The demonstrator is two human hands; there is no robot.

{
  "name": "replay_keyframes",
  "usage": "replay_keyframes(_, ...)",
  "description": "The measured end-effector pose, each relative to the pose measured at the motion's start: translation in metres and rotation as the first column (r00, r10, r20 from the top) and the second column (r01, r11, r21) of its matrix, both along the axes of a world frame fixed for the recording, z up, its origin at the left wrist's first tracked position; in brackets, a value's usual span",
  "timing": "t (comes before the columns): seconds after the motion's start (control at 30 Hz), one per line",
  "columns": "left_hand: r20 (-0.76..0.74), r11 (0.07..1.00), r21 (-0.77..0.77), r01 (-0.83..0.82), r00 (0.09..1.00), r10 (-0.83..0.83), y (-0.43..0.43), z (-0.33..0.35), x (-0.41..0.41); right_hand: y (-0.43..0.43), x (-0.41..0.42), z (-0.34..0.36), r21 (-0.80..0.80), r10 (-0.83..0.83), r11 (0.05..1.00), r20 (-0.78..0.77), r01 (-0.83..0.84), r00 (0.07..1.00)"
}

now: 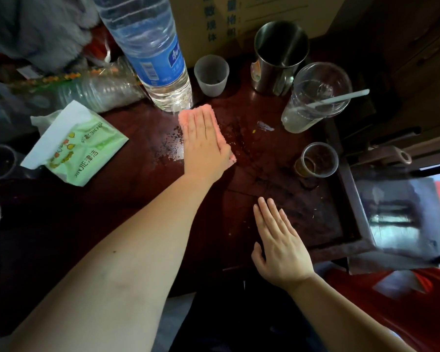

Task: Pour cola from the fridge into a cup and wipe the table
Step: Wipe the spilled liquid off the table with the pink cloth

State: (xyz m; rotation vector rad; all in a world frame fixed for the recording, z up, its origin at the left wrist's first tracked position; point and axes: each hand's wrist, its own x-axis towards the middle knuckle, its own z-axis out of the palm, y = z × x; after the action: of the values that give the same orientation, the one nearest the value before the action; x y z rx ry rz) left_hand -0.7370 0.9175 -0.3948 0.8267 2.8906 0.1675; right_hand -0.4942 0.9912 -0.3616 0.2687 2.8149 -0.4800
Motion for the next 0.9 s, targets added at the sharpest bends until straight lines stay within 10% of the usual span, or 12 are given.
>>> replay_keyframes(0.9,0.048,0.875,0.062,0.479,0.875,-0.482,-0.010,0.013,0.021,0.001,-0.001,0.001,-0.023,0.002,1.000,0.023,-0.001,1.000)
